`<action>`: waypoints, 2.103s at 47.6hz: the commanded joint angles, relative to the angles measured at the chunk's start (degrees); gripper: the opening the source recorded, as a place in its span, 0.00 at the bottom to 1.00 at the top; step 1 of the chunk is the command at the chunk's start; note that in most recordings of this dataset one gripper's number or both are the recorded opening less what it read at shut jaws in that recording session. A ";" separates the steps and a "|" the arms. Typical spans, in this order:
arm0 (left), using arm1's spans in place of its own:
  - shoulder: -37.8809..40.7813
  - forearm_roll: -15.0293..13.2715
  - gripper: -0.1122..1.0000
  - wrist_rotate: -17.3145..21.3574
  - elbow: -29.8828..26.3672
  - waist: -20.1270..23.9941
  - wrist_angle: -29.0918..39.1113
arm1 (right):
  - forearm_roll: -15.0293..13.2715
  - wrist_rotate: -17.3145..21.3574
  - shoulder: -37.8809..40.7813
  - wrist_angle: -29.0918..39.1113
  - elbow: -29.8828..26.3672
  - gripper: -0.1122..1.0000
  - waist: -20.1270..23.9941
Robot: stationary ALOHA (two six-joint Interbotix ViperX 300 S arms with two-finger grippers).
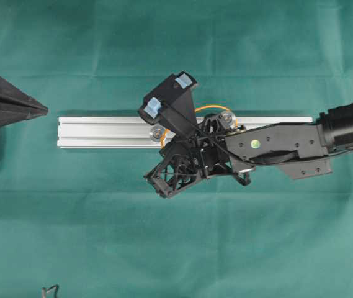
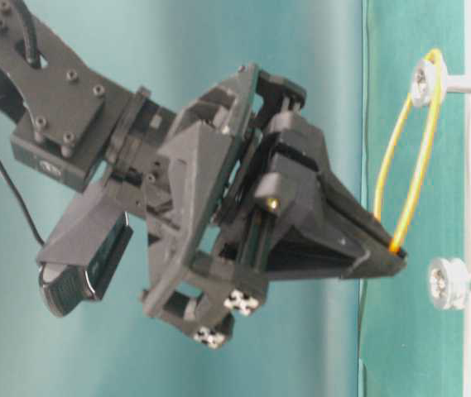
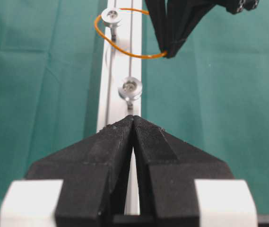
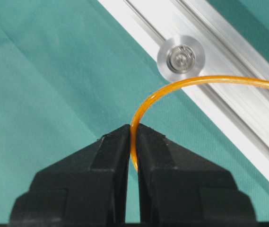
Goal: Hook the rubber onto the shaft.
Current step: 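Lower the band loop down over the left knob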
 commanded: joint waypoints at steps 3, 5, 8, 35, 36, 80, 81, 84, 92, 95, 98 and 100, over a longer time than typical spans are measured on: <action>0.44 0.09 0.10 0.00 -2.02 0.18 -0.35 | -0.62 -0.09 -0.35 -0.53 -2.20 0.16 -0.18; 0.35 0.09 0.10 0.00 -2.02 0.18 -0.26 | -0.70 -0.09 -0.18 -0.70 -2.37 0.16 -0.26; 0.35 0.09 0.10 0.00 -2.11 0.18 -0.26 | -0.88 -0.09 0.18 -0.97 -2.64 0.16 -0.44; 0.35 0.09 0.10 0.00 -2.11 0.18 -0.35 | -3.43 -0.09 2.37 -4.83 -2.90 0.16 -2.02; 0.35 0.09 0.10 0.00 -2.11 0.18 -0.26 | -3.43 -0.09 2.46 -5.10 -2.90 0.16 -2.02; 0.44 0.09 0.10 0.00 -2.11 0.18 -0.26 | -3.52 0.09 5.19 -11.43 -2.46 0.16 -4.22; 0.44 0.09 0.10 0.00 -2.11 0.18 -0.26 | -3.52 0.09 5.19 -11.51 -2.46 0.16 -4.22; 0.44 0.09 0.10 0.00 -2.11 0.18 -0.26 | -3.43 0.09 5.27 -11.51 -2.46 0.16 -4.31; 0.44 0.09 0.10 0.00 -2.11 0.18 -0.26 | -3.43 0.18 5.54 -12.39 -2.37 0.16 -4.66; 0.35 0.09 0.10 0.00 -2.11 0.18 -0.26 | -3.43 0.18 5.71 -12.74 -2.37 0.16 -4.83; 0.35 0.09 0.10 0.00 -2.11 0.18 -0.26 | -3.43 0.18 5.89 -12.92 -2.46 0.16 -4.83; 0.44 0.09 0.10 0.00 -2.11 0.18 -0.26 | -3.43 0.18 6.06 -12.92 -2.46 0.16 -4.92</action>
